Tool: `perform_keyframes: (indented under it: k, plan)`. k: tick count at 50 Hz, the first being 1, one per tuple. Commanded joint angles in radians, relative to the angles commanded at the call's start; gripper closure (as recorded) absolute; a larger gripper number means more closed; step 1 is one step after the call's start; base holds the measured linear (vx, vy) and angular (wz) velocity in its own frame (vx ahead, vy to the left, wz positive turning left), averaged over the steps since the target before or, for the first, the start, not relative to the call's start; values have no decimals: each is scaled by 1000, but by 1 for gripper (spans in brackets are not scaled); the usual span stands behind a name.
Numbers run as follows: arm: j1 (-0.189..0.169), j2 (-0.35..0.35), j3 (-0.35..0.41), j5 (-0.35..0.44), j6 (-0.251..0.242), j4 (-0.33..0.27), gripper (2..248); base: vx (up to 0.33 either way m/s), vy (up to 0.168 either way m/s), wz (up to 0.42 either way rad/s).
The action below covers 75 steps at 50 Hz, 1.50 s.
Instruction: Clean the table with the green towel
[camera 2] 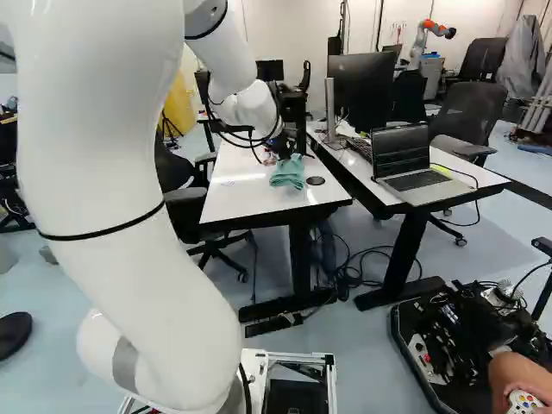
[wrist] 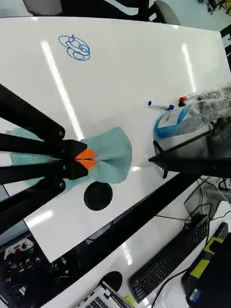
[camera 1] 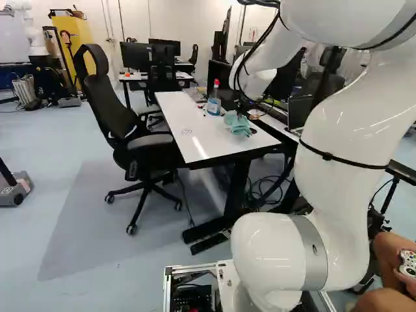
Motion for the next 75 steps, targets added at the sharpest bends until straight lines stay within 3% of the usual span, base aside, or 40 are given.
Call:
perform_keyframes:
  k: [38, 75]
  plan:
    - [80, 15, -54, -124, 0, 0, 229, 0, 0, 0]
    - [154, -51, -128, -125, 0, 0, 229, 0, 0, 0]
